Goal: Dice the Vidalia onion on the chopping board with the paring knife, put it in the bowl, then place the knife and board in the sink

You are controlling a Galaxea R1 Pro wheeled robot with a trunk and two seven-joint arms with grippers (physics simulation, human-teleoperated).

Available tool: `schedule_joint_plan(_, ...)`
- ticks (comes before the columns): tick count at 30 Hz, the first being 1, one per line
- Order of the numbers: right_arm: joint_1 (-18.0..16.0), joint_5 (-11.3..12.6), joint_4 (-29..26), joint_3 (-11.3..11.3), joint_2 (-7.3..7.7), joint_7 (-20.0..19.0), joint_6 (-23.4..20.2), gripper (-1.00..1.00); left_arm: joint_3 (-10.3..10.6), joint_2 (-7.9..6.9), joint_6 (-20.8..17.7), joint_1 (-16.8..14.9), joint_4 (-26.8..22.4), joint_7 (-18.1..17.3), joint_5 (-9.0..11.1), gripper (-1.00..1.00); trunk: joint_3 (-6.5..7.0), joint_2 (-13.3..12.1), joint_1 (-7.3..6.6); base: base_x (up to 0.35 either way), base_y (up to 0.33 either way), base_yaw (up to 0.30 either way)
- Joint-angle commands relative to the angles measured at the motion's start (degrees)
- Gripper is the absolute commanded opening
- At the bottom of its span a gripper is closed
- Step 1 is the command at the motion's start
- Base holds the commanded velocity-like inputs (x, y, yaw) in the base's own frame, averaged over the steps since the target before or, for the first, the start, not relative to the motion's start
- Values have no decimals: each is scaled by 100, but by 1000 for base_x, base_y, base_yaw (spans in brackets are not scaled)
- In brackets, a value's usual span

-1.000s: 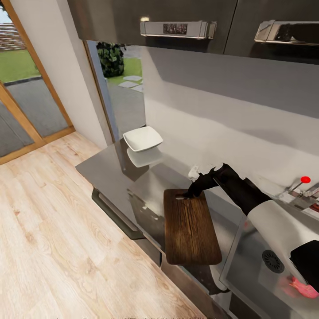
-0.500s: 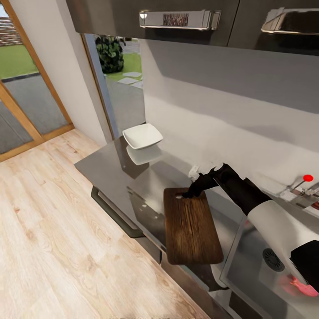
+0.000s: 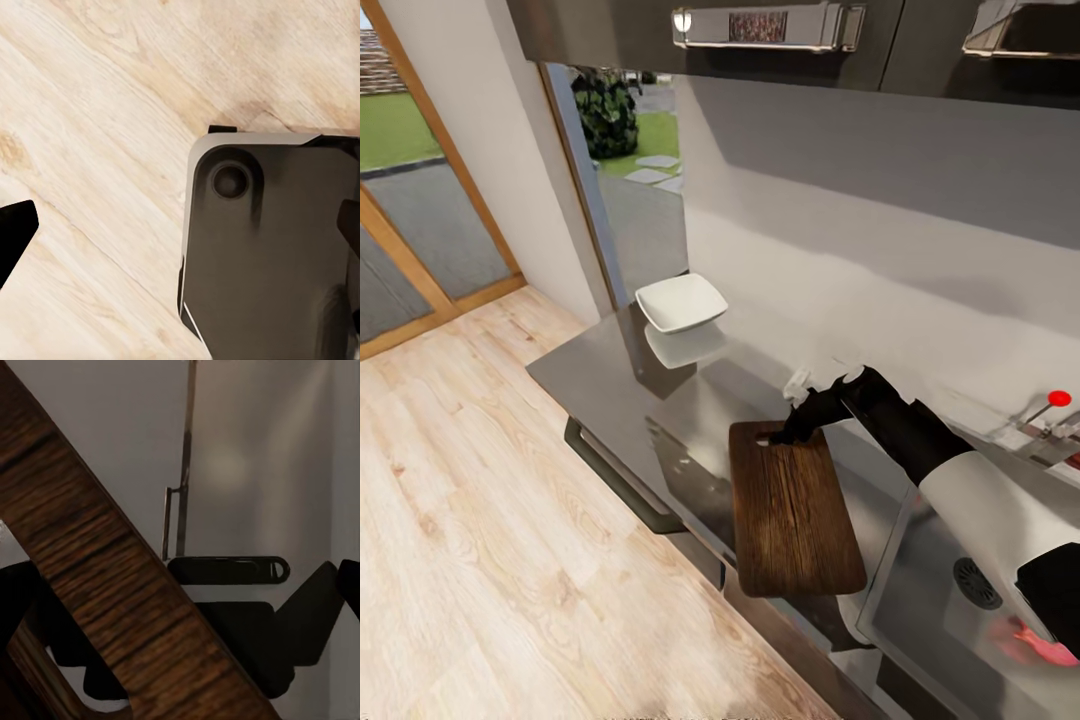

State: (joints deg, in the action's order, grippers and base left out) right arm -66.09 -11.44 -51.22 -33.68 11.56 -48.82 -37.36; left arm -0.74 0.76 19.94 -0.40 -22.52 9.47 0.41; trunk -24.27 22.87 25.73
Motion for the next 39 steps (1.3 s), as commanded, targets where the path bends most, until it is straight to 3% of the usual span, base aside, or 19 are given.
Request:
schedule_joint_plan(1,0,-84,120,-16,-2,-16,21,100,-5,3,18,-4,2,11,3,100,-18,5,6,0,0,0)
schedule_joint_plan(2,0,-84,121,-16,-3,-15,20,100,-5,3,18,-4,2,11,3,100,-24,5,6,0,0,0)
schedule_joint_plan(3,0,-85,119,-16,-4,-14,20,-100,-5,3,18,-4,2,11,3,100,-28,5,6,0,0,0)
schedule_joint_plan(39,0,-95,115,-16,-21,-4,18,-100,-5,3,18,-4,2,11,3,100,-33,5,6,0,0,0)
